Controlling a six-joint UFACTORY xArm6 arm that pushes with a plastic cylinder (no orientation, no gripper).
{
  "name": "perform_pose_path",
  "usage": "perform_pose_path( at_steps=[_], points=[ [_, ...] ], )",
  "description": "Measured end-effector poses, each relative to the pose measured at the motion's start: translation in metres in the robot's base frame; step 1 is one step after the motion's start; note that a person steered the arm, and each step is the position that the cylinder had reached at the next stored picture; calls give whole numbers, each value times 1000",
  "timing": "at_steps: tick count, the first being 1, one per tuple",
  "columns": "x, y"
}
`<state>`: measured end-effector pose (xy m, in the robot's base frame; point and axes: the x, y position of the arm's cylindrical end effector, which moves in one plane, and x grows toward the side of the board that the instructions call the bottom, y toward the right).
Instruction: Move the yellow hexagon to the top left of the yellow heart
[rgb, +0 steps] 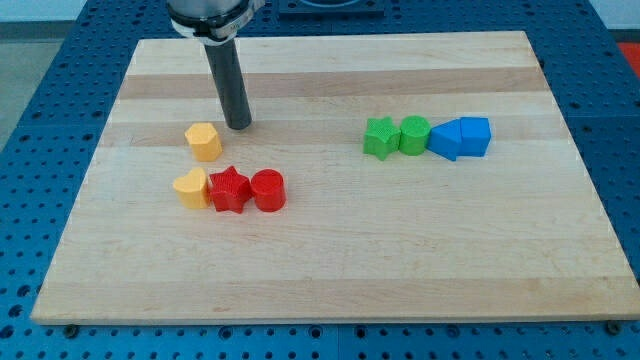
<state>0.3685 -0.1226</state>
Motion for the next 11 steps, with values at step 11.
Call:
perform_pose_path(
  at_steps=[11],
  points=[
    [46, -86]
  ],
)
